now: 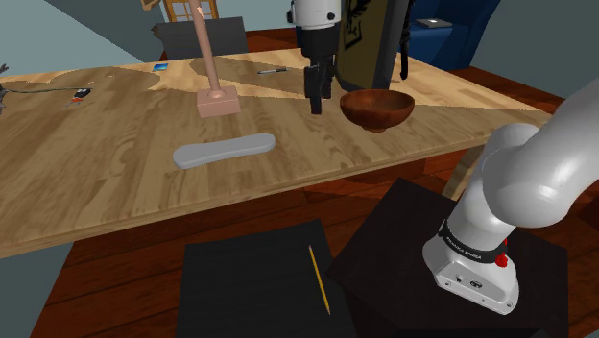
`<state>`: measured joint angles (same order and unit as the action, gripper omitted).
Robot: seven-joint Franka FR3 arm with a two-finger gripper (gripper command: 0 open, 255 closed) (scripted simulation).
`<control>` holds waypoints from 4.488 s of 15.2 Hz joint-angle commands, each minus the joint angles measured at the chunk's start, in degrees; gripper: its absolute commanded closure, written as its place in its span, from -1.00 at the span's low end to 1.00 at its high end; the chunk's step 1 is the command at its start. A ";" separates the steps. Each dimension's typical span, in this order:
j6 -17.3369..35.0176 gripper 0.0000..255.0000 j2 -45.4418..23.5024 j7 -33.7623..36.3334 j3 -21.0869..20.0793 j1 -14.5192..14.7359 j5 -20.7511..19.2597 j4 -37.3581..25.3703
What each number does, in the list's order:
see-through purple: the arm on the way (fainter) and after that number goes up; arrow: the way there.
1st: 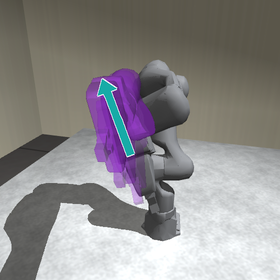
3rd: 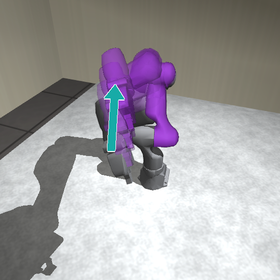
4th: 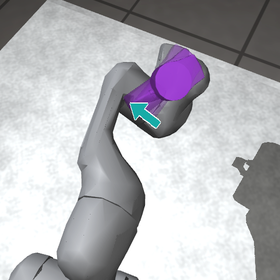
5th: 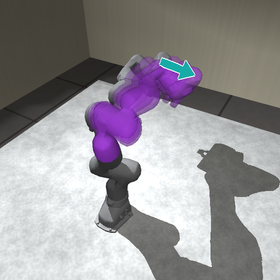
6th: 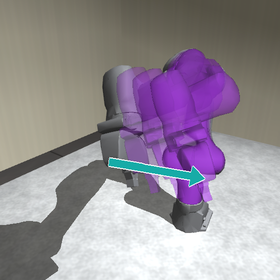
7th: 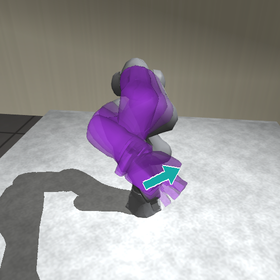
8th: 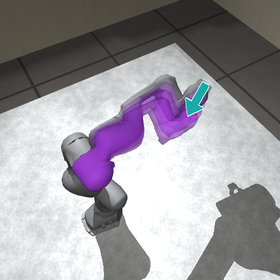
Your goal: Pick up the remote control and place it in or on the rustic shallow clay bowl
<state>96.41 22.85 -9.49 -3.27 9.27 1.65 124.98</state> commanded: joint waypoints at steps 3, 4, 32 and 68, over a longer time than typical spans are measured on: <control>2.99 -1.00 -6.08 -2.58 -1.89 2.27 0.35 -4.50; 3.56 -1.00 -7.59 -3.16 -2.41 2.81 0.38 -5.78; 13.25 -1.00 -25.19 -8.86 -9.00 9.19 -1.67 -17.59; -7.20 1.00 -26.42 -8.56 -9.14 9.38 -1.94 -39.24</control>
<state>90.07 -3.46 -17.99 -12.45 18.68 -0.26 86.71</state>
